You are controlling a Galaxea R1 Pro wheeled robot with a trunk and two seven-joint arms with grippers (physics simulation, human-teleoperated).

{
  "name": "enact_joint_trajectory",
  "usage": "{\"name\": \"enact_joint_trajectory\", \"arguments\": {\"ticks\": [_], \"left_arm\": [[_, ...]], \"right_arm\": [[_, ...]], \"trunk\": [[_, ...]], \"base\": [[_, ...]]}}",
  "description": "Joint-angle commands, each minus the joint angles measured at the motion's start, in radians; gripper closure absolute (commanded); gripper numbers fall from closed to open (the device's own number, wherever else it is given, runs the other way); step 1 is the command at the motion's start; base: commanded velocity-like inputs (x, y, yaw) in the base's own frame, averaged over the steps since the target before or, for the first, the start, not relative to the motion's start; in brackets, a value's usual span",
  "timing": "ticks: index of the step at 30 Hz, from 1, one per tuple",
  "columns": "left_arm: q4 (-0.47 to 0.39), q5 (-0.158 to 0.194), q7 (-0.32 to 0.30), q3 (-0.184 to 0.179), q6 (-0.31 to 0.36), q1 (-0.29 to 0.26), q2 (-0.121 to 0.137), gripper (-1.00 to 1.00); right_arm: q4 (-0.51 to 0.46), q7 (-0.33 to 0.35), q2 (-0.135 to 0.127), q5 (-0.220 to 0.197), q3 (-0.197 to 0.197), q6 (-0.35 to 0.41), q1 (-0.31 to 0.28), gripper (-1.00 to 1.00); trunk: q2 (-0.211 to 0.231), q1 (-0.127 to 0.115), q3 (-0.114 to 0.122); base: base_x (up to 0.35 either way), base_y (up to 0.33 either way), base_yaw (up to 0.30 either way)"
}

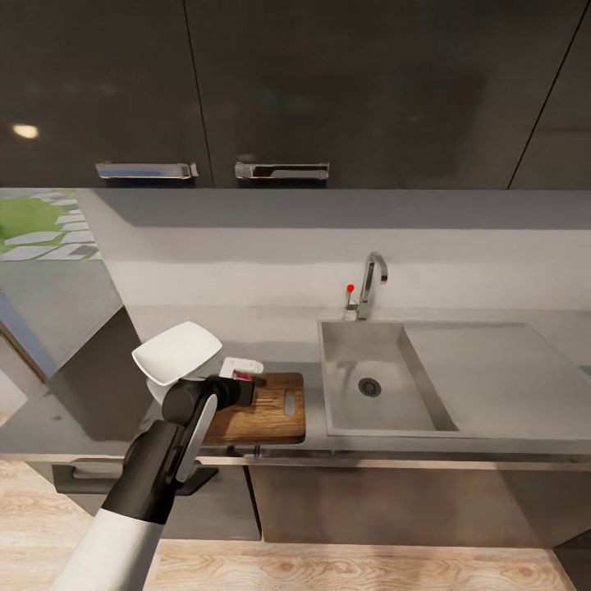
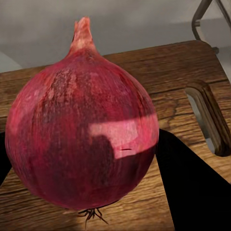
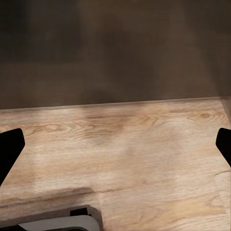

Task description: In the kitchen, take the Vidalia onion out of the sink, dice it on the chopping board with the paring knife, put the diced onion into the bowl on the countertop, then place both the paring knife and the chopping board into the sink.

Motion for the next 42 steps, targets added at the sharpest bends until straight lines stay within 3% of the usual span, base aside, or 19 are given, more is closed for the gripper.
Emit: {"name": "enact_joint_trajectory", "arguments": {"ticks": [1, 20, 42], "left_arm": [[0.000, 0.003, -0.001, 0.000, 0.004, -0.001, 0.000, 1.00], [0.028, 0.003, -0.001, 0.000, 0.003, -0.001, 0.000, 1.00], [0.038, 0.003, -0.001, 0.001, 0.003, -0.001, 0.000, 1.00]], "right_arm": [[-0.002, -0.009, -0.002, -0.005, 0.008, -0.001, 0.000, -1.00], [-0.002, -0.010, -0.001, -0.009, 0.007, -0.002, 0.000, -1.00], [-0.002, -0.009, 0.000, -0.009, 0.008, 0.000, 0.000, -1.00]], "trunk": [[-0.002, 0.001, -0.002], [-0.002, 0.001, -0.002], [-0.002, 0.001, -0.022]], "base": [[0.000, 0.000, 0.000], [0.000, 0.000, 0.000], [0.000, 0.000, 0.000]]}}
